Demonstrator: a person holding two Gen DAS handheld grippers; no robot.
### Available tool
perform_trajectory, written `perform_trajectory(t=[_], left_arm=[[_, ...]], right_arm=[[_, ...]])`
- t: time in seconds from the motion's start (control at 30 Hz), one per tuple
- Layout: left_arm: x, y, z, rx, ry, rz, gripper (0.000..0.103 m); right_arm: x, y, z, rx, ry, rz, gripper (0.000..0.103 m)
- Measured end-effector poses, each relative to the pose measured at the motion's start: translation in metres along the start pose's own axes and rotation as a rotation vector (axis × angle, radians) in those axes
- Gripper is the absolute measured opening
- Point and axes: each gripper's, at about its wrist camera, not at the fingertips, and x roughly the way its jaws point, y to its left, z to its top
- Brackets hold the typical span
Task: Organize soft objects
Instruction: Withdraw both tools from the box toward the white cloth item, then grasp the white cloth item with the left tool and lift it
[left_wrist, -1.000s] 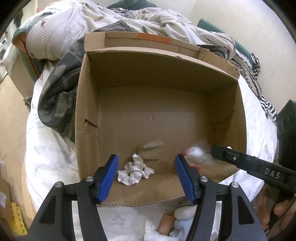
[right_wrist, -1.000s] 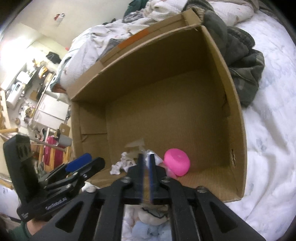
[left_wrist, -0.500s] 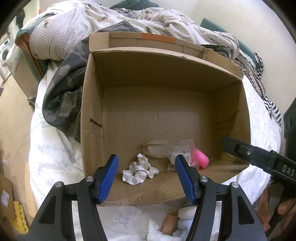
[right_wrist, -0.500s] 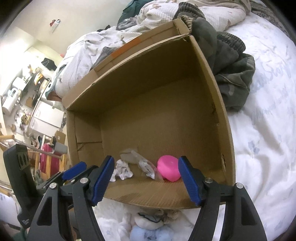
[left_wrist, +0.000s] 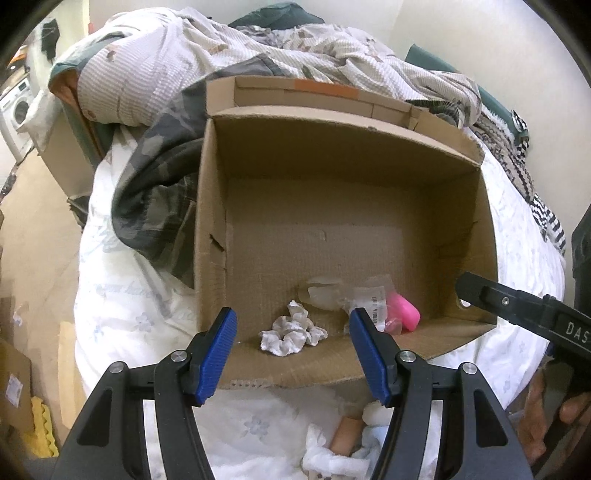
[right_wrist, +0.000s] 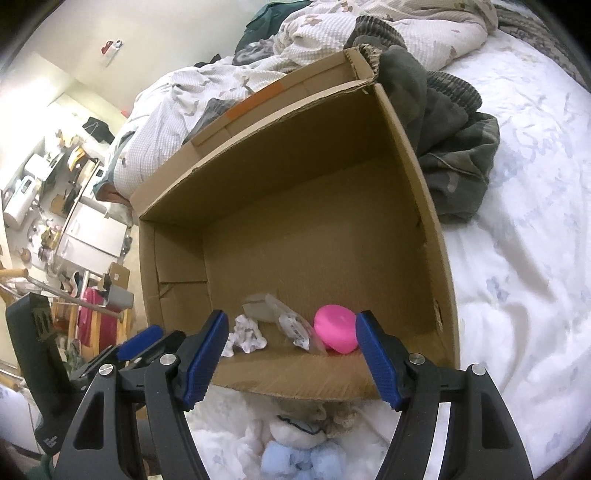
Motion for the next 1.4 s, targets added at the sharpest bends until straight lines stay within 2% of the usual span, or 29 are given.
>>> perform_trajectory(t=[0.3,0.73,1.0,1.1,1.23,1.27,1.4], left_arm=[[-0.024,0.002,-0.017,0.007,-0.022,0.008,0.060],[-0.048,0.000,-0.058,0.011,-0.024,0.011,0.060],[-0.055,-0.002,-0.079,0.011,-0.021,0.011,0.060],[-0.048,-0.002,-0.090,0.009,0.014,-0.002,0.060],[-0.022,-0.005,-0.102,0.002,0.140,-0.040,0.060],[-0.012,-0.003,-0.105,-0.019,0.183,-0.052,0.060],[0.013,0.006,-0.108,-0.108,0.260,-0.100,0.060]], right_arm=[[-0.019,0.004,-0.015,-0.020,-0.012,-0.013,0.075],[-0.041,0.010,-0.058,-0.051,0.002,-0.011,0.075],[-0.048,-0.002,-0.084,-0.002,0.025,-0.017,0.075],[-0.049,-0.006,-0.091,0.012,0.033,-0.034,0.075],[-0.045,-0.013,-0.094,0.038,0.052,-0.052,0.075],[-0.045,-0.013,-0.094,0.041,0.051,-0.054,0.075],[-0.041,-0.015,-0.092,0.052,0.054,-0.057,0.075]])
